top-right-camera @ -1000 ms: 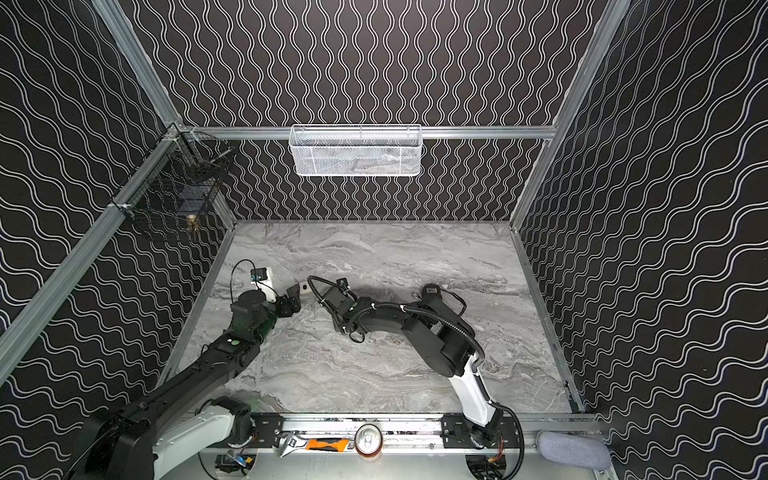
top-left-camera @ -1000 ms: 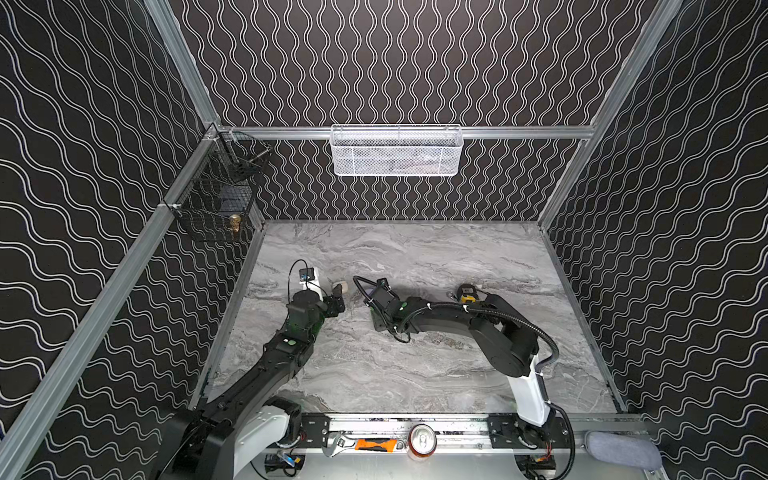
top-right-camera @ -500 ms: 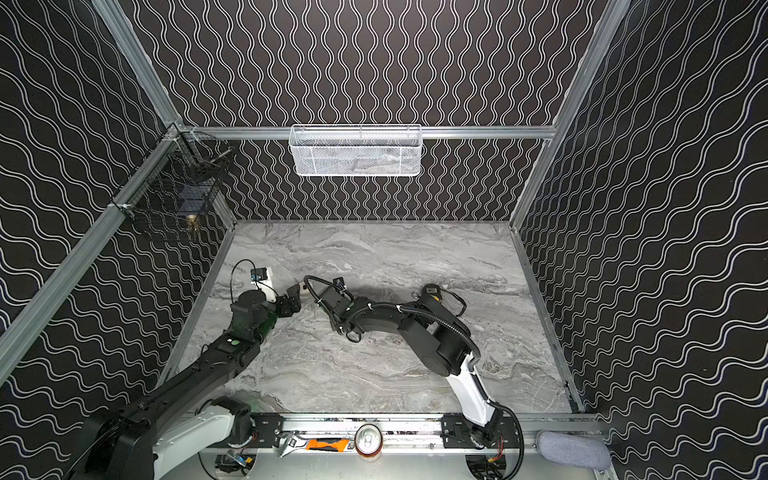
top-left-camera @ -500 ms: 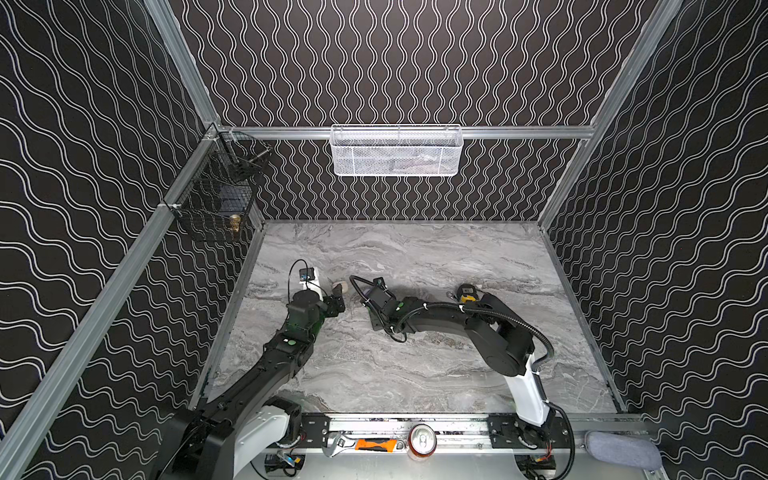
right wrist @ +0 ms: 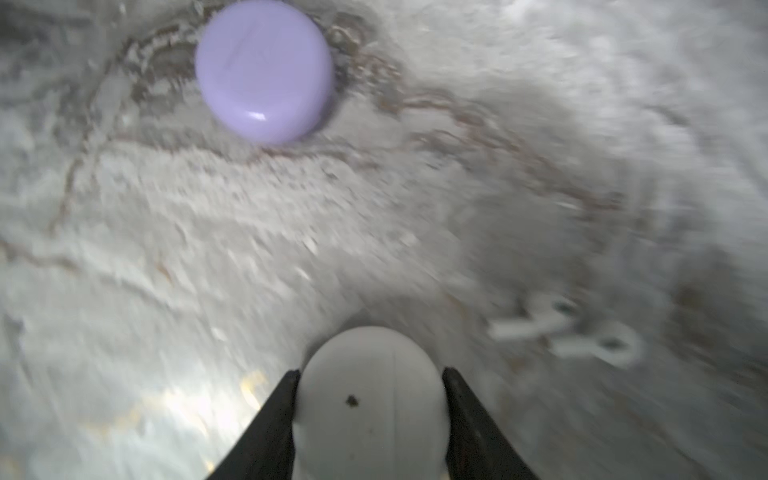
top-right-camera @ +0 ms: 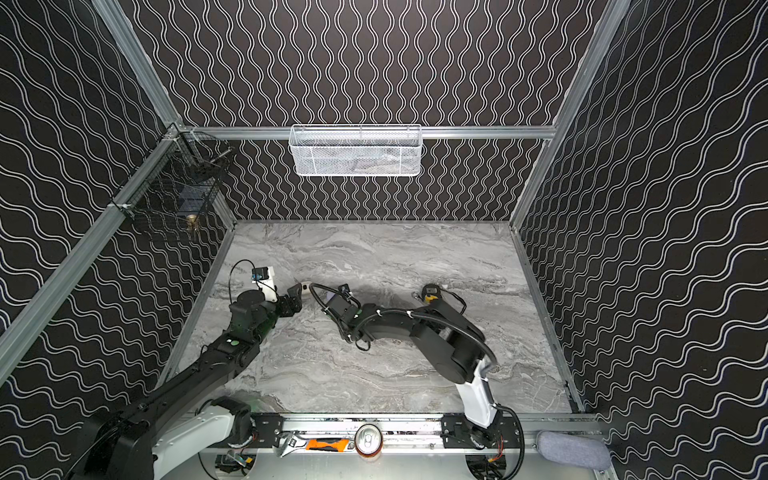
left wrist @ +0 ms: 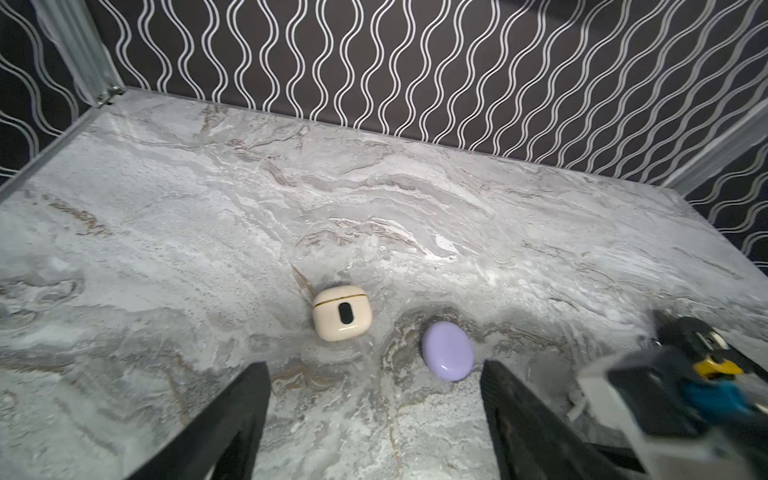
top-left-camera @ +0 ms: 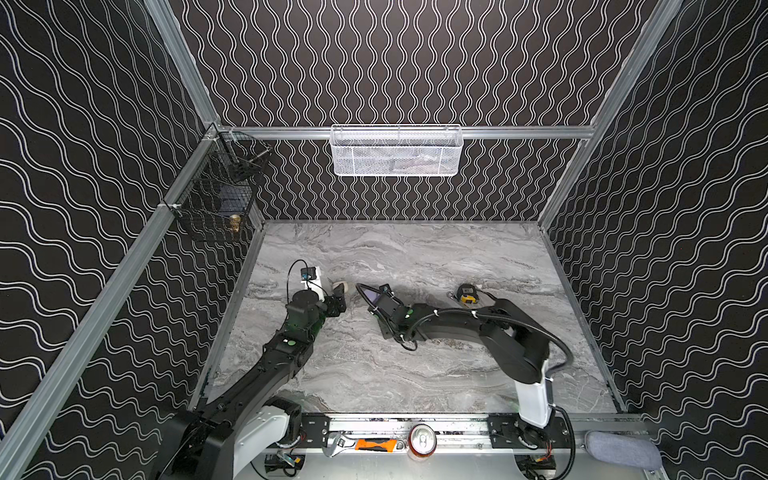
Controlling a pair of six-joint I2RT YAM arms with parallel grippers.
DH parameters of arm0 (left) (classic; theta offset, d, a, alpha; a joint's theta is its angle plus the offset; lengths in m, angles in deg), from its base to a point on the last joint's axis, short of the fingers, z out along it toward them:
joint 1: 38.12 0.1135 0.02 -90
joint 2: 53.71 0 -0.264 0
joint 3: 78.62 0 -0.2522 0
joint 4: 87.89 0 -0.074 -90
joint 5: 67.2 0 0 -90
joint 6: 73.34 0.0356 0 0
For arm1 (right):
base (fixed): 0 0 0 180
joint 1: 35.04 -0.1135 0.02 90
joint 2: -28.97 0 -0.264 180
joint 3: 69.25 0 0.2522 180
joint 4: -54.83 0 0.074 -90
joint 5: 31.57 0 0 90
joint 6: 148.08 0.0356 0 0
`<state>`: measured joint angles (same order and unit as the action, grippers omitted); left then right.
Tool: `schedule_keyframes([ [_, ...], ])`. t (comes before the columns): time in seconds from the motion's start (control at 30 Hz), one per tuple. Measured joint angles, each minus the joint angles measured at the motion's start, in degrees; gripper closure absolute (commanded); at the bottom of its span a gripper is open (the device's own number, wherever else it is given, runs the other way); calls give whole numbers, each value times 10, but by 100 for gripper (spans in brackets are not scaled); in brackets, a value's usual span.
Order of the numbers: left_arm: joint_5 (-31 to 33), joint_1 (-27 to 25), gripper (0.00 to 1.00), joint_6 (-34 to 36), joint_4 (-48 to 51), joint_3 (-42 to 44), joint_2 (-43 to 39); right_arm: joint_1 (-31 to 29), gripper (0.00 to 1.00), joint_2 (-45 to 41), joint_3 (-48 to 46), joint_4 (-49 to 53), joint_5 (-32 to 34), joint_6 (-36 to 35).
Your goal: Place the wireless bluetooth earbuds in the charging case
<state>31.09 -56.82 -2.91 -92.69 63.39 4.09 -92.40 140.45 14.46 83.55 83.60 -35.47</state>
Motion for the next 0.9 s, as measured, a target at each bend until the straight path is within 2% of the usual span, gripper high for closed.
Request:
schedule_keyframes([
  [0.1, -34, 0, 22, 0, -20, 7, -5, 0, 59, -108, -71, -56, 28, -69],
  [0.23, -97, 0, 28, -2, -60, 23, -33, 0, 63, -241, -167, -181, 55, -183],
  [0.4, -184, 0, 35, -12, -134, 51, -64, -9, 65, -344, -253, -321, 44, -331],
  [0.6, -293, -5, 40, -28, -249, 75, -75, -27, 70, -371, -300, -430, 38, -485],
  [0.73, -355, -13, 43, -35, -314, 76, -59, -33, 67, -376, -308, -485, 39, -560],
  [0.9, -408, -25, 44, -42, -341, 56, -26, -36, 66, -390, -315, -526, 29, -642],
])
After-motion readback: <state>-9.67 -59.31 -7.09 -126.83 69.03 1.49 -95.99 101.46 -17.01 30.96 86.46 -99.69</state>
